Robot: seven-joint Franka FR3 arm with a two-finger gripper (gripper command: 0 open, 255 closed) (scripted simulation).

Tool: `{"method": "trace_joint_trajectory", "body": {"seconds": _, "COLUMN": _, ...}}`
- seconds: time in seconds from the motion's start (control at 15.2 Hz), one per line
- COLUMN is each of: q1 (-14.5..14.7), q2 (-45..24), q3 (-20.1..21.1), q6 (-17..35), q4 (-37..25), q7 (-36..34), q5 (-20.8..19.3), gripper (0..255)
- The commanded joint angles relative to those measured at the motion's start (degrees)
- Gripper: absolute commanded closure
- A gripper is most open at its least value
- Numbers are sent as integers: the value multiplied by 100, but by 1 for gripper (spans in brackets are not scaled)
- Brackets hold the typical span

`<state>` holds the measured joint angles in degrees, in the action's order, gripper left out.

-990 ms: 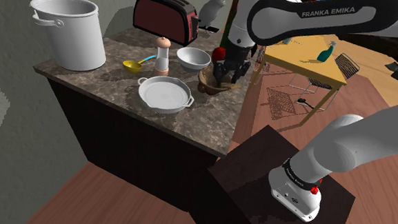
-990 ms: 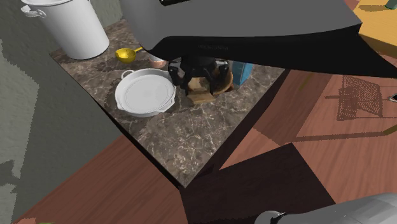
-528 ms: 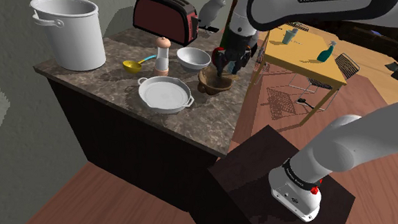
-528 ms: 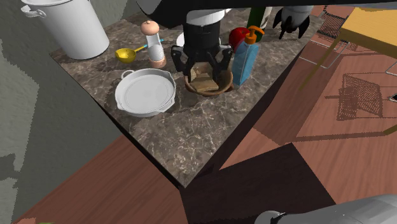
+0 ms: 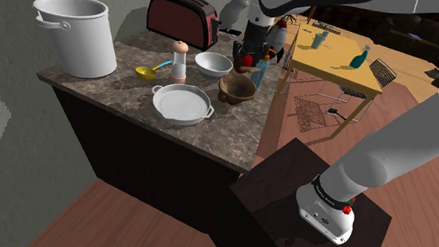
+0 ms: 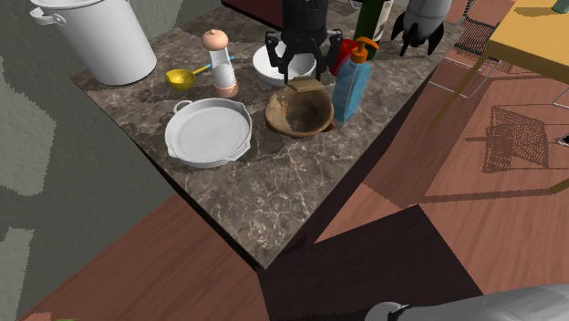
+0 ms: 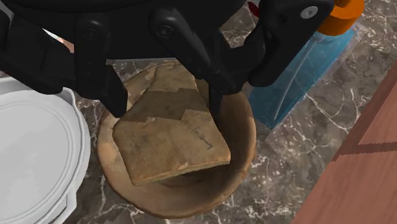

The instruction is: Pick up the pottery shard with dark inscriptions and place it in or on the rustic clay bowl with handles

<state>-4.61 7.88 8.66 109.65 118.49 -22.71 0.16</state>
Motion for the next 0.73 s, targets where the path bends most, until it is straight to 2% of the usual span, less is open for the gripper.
{"method": "trace_joint_trajectory", "body": {"seconds": 0.0, "q1": -13, "q2": -140, "q3": -8, "q6": 99, "q4": -42, "q7": 12, "q5": -27, "gripper": 255}}
{"method": "trace_joint_trajectory", "body": {"seconds": 0.66, "q1": -9, "q2": -357, "q3": 5, "q6": 861, "q4": 506, "q7": -26, "q5": -62, "gripper": 255}}
